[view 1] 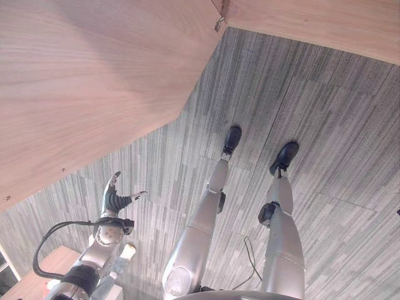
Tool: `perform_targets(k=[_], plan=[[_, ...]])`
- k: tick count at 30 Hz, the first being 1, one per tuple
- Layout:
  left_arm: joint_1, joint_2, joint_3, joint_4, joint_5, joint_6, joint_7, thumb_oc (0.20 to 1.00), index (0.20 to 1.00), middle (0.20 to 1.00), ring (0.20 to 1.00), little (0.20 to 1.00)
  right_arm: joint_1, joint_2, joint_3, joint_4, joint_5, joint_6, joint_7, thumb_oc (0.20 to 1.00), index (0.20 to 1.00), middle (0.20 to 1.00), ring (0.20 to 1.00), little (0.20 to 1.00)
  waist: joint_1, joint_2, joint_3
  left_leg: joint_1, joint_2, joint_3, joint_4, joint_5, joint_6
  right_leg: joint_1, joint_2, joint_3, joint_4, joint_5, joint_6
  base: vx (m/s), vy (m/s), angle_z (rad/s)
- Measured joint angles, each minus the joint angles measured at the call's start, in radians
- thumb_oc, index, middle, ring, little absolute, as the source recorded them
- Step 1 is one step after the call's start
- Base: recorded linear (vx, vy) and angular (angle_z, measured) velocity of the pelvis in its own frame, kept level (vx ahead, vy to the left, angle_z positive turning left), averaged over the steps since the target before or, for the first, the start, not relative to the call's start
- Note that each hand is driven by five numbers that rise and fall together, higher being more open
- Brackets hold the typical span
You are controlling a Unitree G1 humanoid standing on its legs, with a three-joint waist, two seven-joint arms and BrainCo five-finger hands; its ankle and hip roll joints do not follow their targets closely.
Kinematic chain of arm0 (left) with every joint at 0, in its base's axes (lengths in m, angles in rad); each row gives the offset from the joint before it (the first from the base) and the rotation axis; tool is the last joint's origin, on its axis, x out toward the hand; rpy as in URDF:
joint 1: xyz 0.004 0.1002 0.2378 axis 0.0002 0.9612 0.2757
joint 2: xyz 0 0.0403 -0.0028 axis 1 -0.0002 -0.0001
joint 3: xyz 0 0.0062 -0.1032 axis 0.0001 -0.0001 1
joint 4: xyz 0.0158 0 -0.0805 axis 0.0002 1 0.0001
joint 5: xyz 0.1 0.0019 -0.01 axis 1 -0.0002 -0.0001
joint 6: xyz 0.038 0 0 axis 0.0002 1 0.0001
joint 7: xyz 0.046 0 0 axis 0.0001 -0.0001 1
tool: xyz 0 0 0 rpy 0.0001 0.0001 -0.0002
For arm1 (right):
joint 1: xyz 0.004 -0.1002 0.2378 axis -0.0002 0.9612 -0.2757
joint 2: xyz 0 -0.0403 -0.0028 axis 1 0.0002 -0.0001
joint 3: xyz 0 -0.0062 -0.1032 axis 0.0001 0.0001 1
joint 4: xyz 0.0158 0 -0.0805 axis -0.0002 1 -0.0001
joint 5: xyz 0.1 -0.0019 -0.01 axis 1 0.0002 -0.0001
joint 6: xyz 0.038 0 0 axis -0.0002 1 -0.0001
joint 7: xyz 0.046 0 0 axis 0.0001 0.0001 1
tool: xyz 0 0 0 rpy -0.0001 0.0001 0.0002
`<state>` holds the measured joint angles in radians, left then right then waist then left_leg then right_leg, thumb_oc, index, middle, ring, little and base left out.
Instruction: Put the empty folder in the office cabinet
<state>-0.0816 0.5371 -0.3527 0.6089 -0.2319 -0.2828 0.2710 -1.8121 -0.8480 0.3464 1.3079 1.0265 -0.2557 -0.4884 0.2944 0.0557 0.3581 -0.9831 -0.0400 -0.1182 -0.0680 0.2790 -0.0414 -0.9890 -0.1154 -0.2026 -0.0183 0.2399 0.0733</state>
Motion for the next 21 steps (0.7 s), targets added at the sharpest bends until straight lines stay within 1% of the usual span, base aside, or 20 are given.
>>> perform_targets(k=[1,2,3,4,8,12,21], plan=[[0.001,0.0,0.001,0.0,0.0,0.0,0.003,1.0,1.0,1.0,1.0,1.0,0.001,0.003,0.003,0.005,-0.018,0.001,-0.006,0.2,0.2,0.2,0.2,0.2,-0.004,0.0,0.0,0.001,0.001,0.0,-0.001,-0.006,-0.002,0.001,0.0,0.001,0.0,-0.008,0.003,-0.06,0.0,-0.01],[0.001,0.0,0.001,-0.001,0.0,-0.001,0.004,1.0,1.0,1.0,1.0,1.0,-0.002,-0.005,-0.001,0.016,-0.031,0.002,-0.013,0.2,0.2,0.2,0.2,0.2,-0.004,0.0,0.0,0.003,0.002,0.001,-0.006,-0.007,-0.005,0.0,0.002,0.004,-0.005,-0.006,-0.002,-0.06,0.0,-0.01],[0.001,0.0,0.001,-0.001,0.0,-0.001,0.004,1.0,1.0,1.0,1.0,1.0,-0.002,-0.005,-0.001,0.016,-0.031,0.002,-0.013,0.2,0.2,0.2,0.2,0.2,-0.004,0.0,0.0,0.003,0.002,0.001,-0.006,-0.007,-0.005,0.0,0.002,0.004,-0.005,-0.006,-0.002,-0.07,0.01,-0.03],[0.002,0.0,-0.001,-0.001,0.0,0.0,0.004,1.0,1.0,1.0,1.0,1.0,-0.003,-0.026,-0.002,0.023,-0.04,-0.001,-0.018,0.2,0.2,0.2,0.2,0.2,0.0,0.0,0.0,0.0,0.001,0.007,-0.006,0.001,-0.002,-0.003,0.002,0.006,-0.008,0.003,-0.002,0.0,-0.031,-0.03],[0.002,0.001,-0.001,-0.003,0.001,-0.001,0.005,1.0,1.0,1.0,1.0,1.0,0.0,-0.031,-0.002,0.03,-0.062,0.002,-0.038,0.2,0.2,0.2,0.2,0.2,-0.011,0.0,0.0,0.0,0.001,0.015,-0.006,0.001,-0.002,-0.004,0.003,0.016,-0.013,0.005,-0.001,0.01,-0.026,-0.02],[0.002,0.001,0.0,-0.004,0.001,0.0,0.005,1.0,1.0,1.0,1.0,1.0,0.001,-0.031,-0.001,0.031,-0.065,0.002,-0.038,0.2,0.2,0.2,0.2,0.2,-0.013,0.0,0.0,0.0,0.001,0.028,-0.006,0.0,-0.002,-0.005,0.003,0.028,-0.021,0.014,0.0,0.01,-0.005,-0.04],[0.003,0.001,0.0,-0.004,0.001,0.0,0.004,1.0,1.0,1.0,1.0,1.0,0.003,-0.031,0.0,0.038,-0.065,0.002,-0.028,0.2,0.2,0.2,0.2,0.2,-0.016,0.0,0.0,0.0,0.001,0.028,-0.007,0.0,-0.002,-0.006,0.004,0.03,-0.021,0.015,-0.001,0.0,0.0,0.0]])
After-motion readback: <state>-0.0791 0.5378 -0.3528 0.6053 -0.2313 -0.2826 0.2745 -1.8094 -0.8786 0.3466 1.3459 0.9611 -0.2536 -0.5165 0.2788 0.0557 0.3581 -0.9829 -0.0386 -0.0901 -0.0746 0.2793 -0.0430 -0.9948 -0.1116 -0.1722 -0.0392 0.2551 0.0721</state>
